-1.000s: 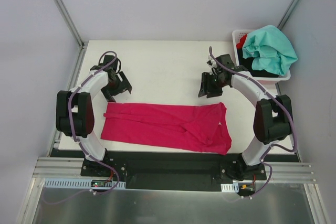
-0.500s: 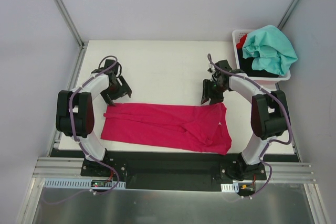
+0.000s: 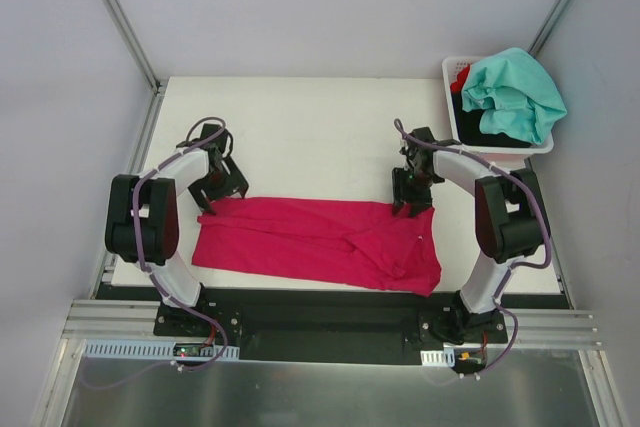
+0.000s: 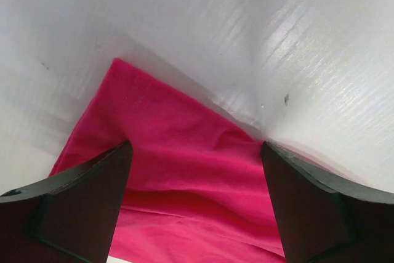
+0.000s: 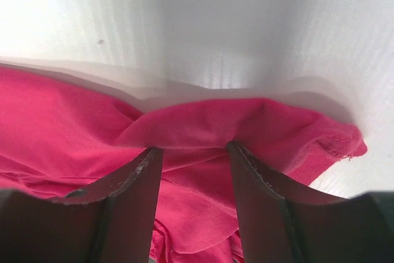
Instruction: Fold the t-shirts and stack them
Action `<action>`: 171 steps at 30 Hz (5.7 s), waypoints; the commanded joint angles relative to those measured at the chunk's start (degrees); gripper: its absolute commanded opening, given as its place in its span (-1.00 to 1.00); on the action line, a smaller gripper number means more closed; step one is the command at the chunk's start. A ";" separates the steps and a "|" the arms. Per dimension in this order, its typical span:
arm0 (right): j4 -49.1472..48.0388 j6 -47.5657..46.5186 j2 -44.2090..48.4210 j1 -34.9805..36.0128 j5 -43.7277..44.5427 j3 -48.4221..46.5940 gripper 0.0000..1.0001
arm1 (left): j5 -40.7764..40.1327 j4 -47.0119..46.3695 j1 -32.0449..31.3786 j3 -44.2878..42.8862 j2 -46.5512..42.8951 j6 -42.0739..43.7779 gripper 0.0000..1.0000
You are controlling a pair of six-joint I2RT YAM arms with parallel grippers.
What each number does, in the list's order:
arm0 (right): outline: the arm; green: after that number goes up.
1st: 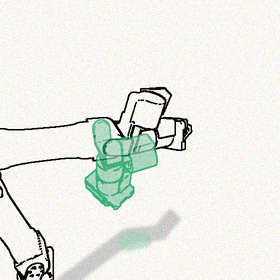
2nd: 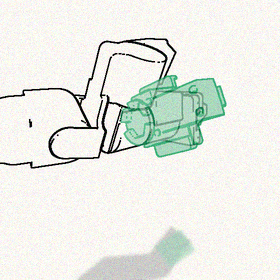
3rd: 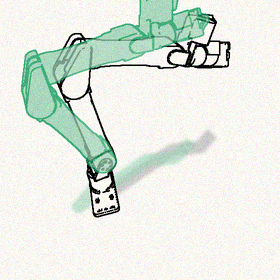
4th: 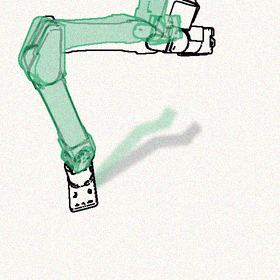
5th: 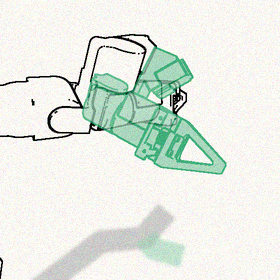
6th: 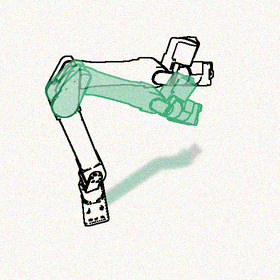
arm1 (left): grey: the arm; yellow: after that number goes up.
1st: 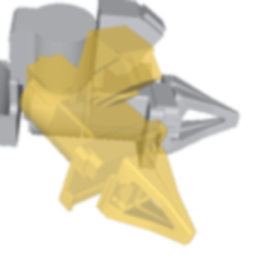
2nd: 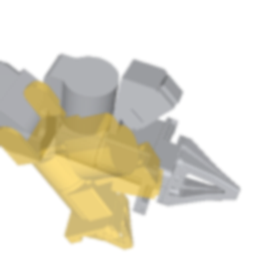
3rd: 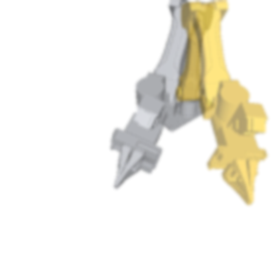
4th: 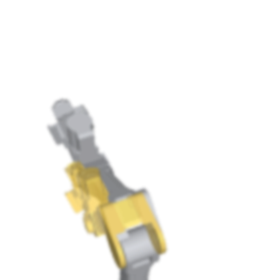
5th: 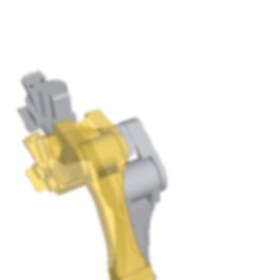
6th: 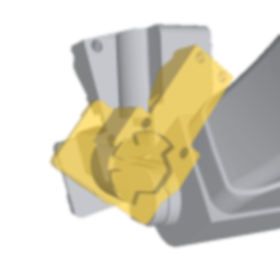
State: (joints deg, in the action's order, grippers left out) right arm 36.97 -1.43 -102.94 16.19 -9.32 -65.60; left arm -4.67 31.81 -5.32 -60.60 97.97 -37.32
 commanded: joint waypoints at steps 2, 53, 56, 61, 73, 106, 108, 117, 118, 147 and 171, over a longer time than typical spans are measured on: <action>6.44 -0.06 -0.07 0.25 8.78 -2.68 0.02 | -6.14 0.62 -0.22 0.83 -5.07 -0.65 0.73; -9.99 6.10 20.15 16.25 -14.41 11.56 -0.13 | 2.56 10.46 -4.79 2.86 -24.58 3.92 0.80; -8.50 4.95 19.09 16.25 -13.36 9.89 -0.13 | 2.56 10.46 -4.79 2.42 -24.41 4.01 0.81; -6.91 3.45 17.86 15.98 -11.07 8.21 -0.12 | 3.08 10.46 -4.79 2.15 -23.71 3.84 0.80; -7.79 1.70 13.82 12.47 -11.33 9.71 -0.11 | 3.70 10.55 -4.79 2.24 -23.71 3.83 0.80; -5.68 6.88 19.26 23.01 -14.06 16.64 -0.93 | 4.58 10.38 -4.79 2.33 -23.53 2.52 0.82; -6.82 8.55 18.91 26.17 -13.27 18.13 -0.93 | 4.58 10.37 -4.79 2.24 -23.44 2.52 0.82; -8.32 10.57 11.18 35.84 -10.28 18.67 -0.85 | 5.46 10.46 -4.79 2.33 -24.06 2.95 0.81; -8.23 10.66 10.13 36.72 -10.19 18.23 -0.81 | 5.37 10.46 -4.79 2.33 -24.14 2.96 0.81; 0.83 13.38 28.40 22.94 4.84 10.05 0.05 | 11.16 3.37 -7.07 3.55 -19.23 7.17 0.82; -6.02 14.26 26.04 13.88 4.41 16.47 0.03 | 7.04 -9.31 -6.63 21.57 -21.85 -5.22 0.83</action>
State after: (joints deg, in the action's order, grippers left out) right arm 33.71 11.35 -76.88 32.23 -5.08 -50.74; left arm 4.91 21.12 -11.94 -43.22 81.52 -39.44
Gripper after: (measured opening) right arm 0.517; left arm 0.915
